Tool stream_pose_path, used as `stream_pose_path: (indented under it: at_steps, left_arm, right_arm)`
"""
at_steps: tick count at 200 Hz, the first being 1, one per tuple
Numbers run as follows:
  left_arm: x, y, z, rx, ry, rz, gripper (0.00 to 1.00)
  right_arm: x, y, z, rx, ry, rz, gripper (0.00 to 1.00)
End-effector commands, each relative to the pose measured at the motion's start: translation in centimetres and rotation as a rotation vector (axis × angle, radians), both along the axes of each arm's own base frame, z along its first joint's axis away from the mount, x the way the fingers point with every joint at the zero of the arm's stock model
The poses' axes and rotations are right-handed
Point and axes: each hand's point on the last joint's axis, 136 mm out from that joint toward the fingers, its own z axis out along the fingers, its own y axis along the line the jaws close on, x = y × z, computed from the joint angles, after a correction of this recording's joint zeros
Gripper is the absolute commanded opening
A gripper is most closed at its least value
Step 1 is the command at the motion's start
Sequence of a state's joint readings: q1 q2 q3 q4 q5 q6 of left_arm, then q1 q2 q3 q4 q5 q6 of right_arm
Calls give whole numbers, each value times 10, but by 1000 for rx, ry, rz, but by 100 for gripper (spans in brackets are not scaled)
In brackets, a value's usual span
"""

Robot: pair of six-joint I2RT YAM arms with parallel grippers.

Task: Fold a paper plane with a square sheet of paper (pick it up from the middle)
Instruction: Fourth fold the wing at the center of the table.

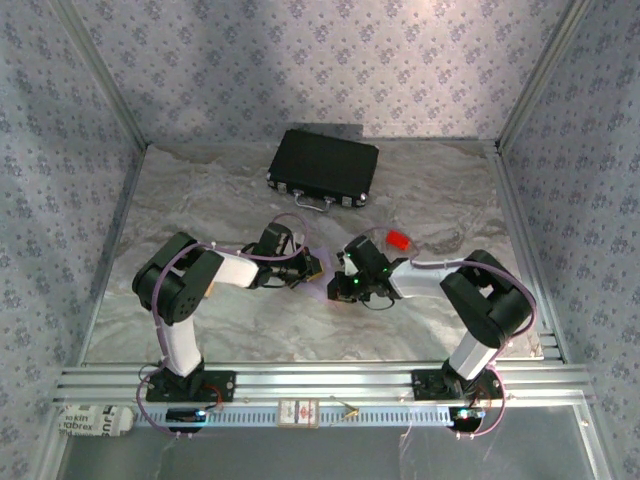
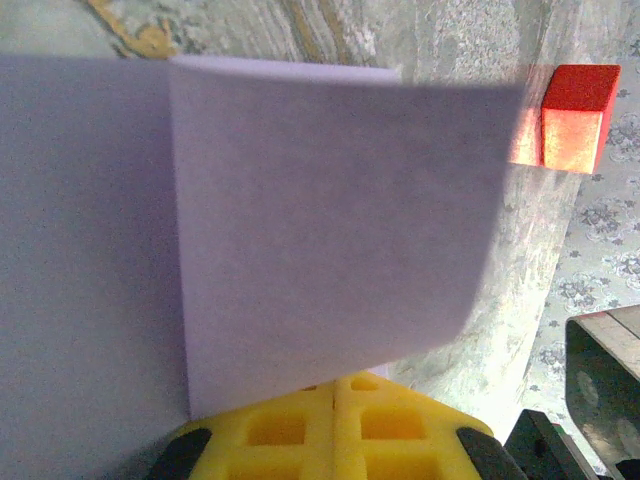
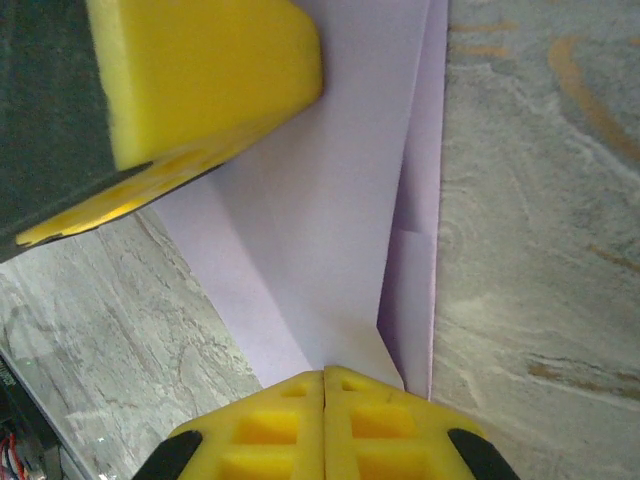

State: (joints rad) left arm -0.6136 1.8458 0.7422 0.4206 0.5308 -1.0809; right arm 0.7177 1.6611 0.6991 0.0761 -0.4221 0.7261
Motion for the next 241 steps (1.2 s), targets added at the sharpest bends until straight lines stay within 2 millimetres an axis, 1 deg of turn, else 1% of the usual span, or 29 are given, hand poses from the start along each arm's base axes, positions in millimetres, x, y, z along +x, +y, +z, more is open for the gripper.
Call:
stream_pose_path:
  at_steps: [1, 20, 40, 52, 71, 97, 119, 135, 164, 181, 192, 218, 241]
  left_arm:
    - [-16, 24, -32, 138, 94, 3, 5]
    - [-9, 18, -16, 126, 50, -27, 8]
    - [-2, 12, 9, 97, -20, -42, 10]
    - [0, 11, 20, 96, -51, -48, 7]
    - [-6, 7, 25, 106, -67, -73, 3]
    - [-23, -1, 19, 105, -50, -117, 0]
    - [-32, -11, 18, 93, -54, -160, 0]
    - [-37, -14, 14, 103, -40, -183, 1]
    - [-35, -2, -9, 187, 18, -147, 1]
    - [-35, 9, -23, 258, 52, -131, 1]
    - [-35, 12, -29, 274, 58, -121, 1]
    - [-34, 20, -33, 298, 78, -106, 1]
    - [-35, 19, -31, 301, 83, -117, 1]
  right_arm:
    - [-22, -21, -28, -76, 92, -20, 6]
    - [-24, -25, -31, -87, 98, -23, 5]
    - [-24, -25, -32, -87, 101, -24, 3]
    - [-23, -26, -33, -88, 101, -29, 2]
    - [-24, -26, -34, -87, 105, -32, 2]
    - [-25, -27, -35, -89, 108, -35, 1]
    - [-26, -29, -36, -92, 109, -36, 1]
    - [-27, -30, -37, -94, 110, -38, 1]
    - [-26, -29, -35, -90, 107, -35, 1]
    - [-27, -30, -35, -93, 108, -36, 1]
    - [-28, -30, -34, -93, 106, -34, 1]
    - [-27, -30, -31, -89, 98, -25, 1]
    - [-25, -29, -28, -88, 85, -17, 1]
